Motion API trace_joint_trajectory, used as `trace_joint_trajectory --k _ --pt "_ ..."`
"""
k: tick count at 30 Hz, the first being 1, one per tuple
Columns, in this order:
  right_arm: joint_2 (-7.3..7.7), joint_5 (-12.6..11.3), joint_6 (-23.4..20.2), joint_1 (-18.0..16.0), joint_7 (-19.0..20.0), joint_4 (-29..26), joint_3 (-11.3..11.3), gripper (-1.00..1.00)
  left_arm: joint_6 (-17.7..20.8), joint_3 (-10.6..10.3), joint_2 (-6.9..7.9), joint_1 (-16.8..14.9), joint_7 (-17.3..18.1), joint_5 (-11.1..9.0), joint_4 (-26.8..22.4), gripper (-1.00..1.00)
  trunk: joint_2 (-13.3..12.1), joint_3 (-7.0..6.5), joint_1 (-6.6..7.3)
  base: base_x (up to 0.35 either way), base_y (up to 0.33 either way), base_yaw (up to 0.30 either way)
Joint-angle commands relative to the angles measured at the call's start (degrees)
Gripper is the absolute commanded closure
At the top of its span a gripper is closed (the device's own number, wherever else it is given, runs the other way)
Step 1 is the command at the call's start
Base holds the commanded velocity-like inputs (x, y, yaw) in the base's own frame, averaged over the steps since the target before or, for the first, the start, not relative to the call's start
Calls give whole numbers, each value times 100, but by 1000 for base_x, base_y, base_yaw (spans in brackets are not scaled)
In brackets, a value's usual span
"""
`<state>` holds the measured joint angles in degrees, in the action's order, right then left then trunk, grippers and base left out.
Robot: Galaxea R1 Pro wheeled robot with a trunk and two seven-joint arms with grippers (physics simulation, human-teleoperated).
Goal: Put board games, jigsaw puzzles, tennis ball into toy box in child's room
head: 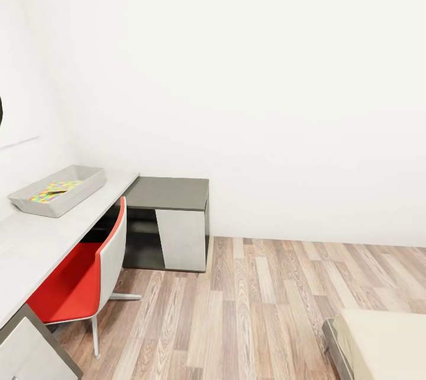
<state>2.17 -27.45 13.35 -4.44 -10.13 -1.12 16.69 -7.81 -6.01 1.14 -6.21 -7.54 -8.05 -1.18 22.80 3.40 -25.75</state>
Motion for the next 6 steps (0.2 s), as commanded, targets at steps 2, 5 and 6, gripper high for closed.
trace_joint_trajectory --k 2,5,6 --pt "-12 -48 10 -4 -16 -2 51 -100 -19 -53 0 -5 -11 -62 3 -100 12 13 -3 0 0 0" --pt "-24 -54 10 -3 -16 -2 51 -100 -17 -57 0 -5 -11 -64 3 -100 12 13 -3 0 0 0" --pt "-24 -55 10 -2 -16 -2 50 -100 -17 -57 0 -5 -11 -62 3 -100 12 13 -3 0 0 0"
